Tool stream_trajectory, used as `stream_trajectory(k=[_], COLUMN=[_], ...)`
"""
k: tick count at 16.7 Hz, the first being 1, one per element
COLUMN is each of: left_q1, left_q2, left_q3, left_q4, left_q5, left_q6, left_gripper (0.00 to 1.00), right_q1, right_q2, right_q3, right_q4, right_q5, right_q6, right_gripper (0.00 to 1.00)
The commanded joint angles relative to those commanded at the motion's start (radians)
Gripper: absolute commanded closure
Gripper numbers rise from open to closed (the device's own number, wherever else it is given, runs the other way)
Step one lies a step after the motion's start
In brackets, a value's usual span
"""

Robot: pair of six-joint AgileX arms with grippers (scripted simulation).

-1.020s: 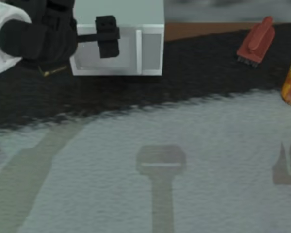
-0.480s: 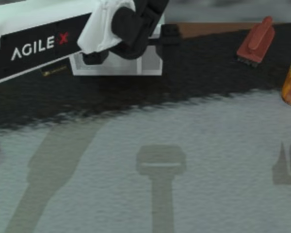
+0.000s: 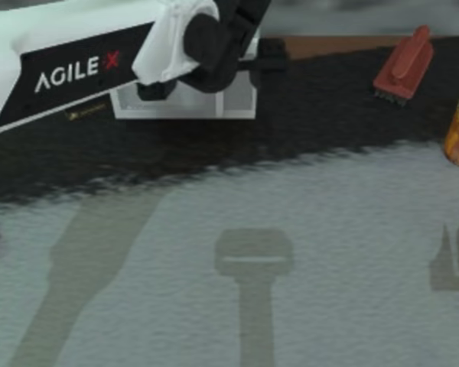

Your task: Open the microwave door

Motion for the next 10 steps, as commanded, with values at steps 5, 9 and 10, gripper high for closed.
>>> stream_trajectory(k=[5,9,10], left_q1=[0.045,0.049,0.049], left_q2=[0.167,0.177,0.177], left_q3=[0.068,0.072,0.072], left_q4=[0.105,0.114,0.114], left_q5=[0.029,0.031,0.031], left_q6=[0.040,0.044,0.044], left_gripper=[0.00,0.00,0.08], right_q1=[0.000,0.000,0.000], right_q2=[0.000,0.000,0.000], right_q3=[0.000,0.000,0.000], right_q4=[0.000,0.000,0.000], right_q5=[0.000,0.000,0.000], right_q6=[0.000,0.000,0.000], right_gripper=[0.00,0.00,0.00])
